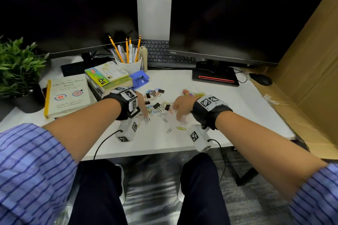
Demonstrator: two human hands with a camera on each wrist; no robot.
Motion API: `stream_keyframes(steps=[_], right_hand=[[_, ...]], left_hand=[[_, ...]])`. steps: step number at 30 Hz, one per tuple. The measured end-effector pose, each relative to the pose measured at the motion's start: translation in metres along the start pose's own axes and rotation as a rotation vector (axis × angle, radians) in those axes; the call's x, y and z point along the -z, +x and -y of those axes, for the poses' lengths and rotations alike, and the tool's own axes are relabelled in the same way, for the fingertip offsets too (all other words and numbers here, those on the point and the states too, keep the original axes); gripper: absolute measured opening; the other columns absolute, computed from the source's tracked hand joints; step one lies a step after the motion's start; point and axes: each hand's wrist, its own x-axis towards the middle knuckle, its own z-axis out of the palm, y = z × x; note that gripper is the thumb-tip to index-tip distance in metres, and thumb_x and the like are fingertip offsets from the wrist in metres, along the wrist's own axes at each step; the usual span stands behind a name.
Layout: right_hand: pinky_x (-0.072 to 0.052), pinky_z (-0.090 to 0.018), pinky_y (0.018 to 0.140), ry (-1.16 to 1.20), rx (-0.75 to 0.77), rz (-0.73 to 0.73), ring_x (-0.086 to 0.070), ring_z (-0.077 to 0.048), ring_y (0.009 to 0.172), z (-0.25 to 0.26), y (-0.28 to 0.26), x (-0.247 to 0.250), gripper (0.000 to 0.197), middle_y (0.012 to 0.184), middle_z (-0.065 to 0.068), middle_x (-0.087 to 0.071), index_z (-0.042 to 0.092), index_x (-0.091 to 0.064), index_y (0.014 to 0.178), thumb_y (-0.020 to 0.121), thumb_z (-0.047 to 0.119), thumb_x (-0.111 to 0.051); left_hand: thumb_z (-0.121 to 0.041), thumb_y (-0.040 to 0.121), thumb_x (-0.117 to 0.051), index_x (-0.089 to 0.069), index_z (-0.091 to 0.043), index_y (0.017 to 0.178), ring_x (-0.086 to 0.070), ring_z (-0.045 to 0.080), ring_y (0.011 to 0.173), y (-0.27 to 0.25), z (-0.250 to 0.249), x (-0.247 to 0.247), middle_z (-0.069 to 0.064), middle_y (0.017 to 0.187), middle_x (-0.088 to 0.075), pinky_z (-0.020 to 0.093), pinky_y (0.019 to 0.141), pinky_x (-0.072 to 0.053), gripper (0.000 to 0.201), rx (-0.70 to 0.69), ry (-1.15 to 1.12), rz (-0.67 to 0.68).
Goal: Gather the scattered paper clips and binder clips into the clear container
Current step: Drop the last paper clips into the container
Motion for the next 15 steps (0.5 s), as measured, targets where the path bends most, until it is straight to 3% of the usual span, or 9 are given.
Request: stream_keyframes(steps=[1,3,5,6,7,8,10,12,15], right_hand=[[-0.053,-0.03,0.06,0.025,0.014,-0.031,-0.06,-0.026,0.07,-0.001,-0.003,0.002,0.026,0.092,-0.013,-0.064,0.004,-0.07,0.092,0.071,0.017,-0.077],[-0.059,-0.041,0.073,0.069,-0.019,-0.108,-0.064,-0.028,0.08,-0.01,-0.006,-0.004,0.035,0.094,-0.003,-0.066,0.019,-0.071,0.09,0.061,0.034,-0.083],[-0.059,-0.045,0.076,0.081,-0.037,-0.095,-0.056,-0.026,0.071,-0.015,-0.015,-0.017,0.01,0.076,0.009,-0.066,0.028,-0.073,0.077,0.07,0.03,-0.08],[-0.061,-0.043,0.066,0.103,-0.043,-0.074,-0.053,-0.026,0.064,-0.016,-0.019,-0.023,0.006,0.071,0.012,-0.065,0.025,-0.075,0.073,0.078,0.027,-0.074],[-0.06,-0.038,0.054,0.127,-0.059,-0.055,-0.055,-0.028,0.058,-0.015,-0.023,-0.027,0.014,0.071,0.008,-0.065,0.016,-0.074,0.072,0.078,0.029,-0.074],[-0.059,-0.037,0.049,0.129,-0.079,-0.026,-0.061,-0.03,0.054,-0.011,-0.025,-0.027,0.024,0.071,0.002,-0.069,0.011,-0.071,0.067,0.069,0.034,-0.079],[-0.06,-0.045,0.06,0.109,-0.102,0.028,-0.07,-0.029,0.059,-0.002,-0.02,-0.027,0.039,0.068,-0.005,-0.071,0.007,-0.064,0.06,0.05,0.036,-0.088],[-0.059,-0.045,0.076,0.097,-0.082,0.014,-0.07,-0.03,0.077,0.013,-0.011,-0.025,0.043,0.078,-0.004,-0.069,0.008,-0.06,0.07,0.052,0.035,-0.088],[-0.052,-0.04,0.091,0.019,-0.015,-0.083,-0.062,-0.031,0.1,0.036,-0.008,-0.034,0.054,0.107,-0.009,-0.063,0.006,-0.06,0.106,0.068,0.038,-0.081]], left_hand=[[-0.096,0.022,-0.055,-0.063,-0.025,0.096,-0.054,0.022,0.088,-0.008,0.007,-0.007,0.001,0.106,-0.058,0.031,0.083,-0.046,0.103,0.004,0.02,-0.024],[-0.098,0.004,-0.048,-0.063,-0.027,0.102,-0.059,0.022,0.098,-0.003,0.022,-0.02,-0.004,0.102,-0.057,0.031,0.085,-0.046,0.122,0.015,-0.051,-0.065],[-0.094,0.008,-0.056,-0.059,-0.026,0.114,-0.057,0.02,0.099,-0.022,0.027,-0.029,-0.007,0.1,-0.053,0.031,0.089,-0.048,0.126,0.013,-0.077,-0.091],[-0.088,0.013,-0.065,-0.059,-0.024,0.117,-0.056,0.019,0.096,-0.047,0.022,-0.026,-0.006,0.1,-0.053,0.031,0.09,-0.049,0.122,-0.021,-0.085,-0.097],[-0.08,0.021,-0.075,-0.058,-0.02,0.121,-0.055,0.018,0.094,-0.065,0.019,-0.026,-0.004,0.101,-0.055,0.031,0.089,-0.049,0.117,-0.036,-0.083,-0.089],[-0.071,0.032,-0.08,-0.057,-0.017,0.124,-0.057,0.019,0.095,-0.08,0.017,-0.026,-0.001,0.106,-0.059,0.031,0.088,-0.05,0.11,-0.051,-0.104,-0.106],[-0.072,0.034,-0.076,-0.049,-0.015,0.131,-0.062,0.025,0.101,-0.086,0.018,-0.031,0.004,0.119,-0.062,0.036,0.088,-0.053,0.116,-0.047,-0.092,-0.168],[-0.079,0.026,-0.067,-0.041,-0.016,0.132,-0.062,0.028,0.101,-0.077,0.02,-0.039,0.007,0.124,-0.06,0.042,0.088,-0.053,0.127,-0.052,-0.118,-0.211],[-0.062,0.054,-0.077,-0.038,-0.016,0.131,-0.057,0.029,0.102,-0.083,0.015,-0.037,0.012,0.127,-0.053,0.042,0.091,-0.05,0.098,-0.087,-0.163,-0.208]])
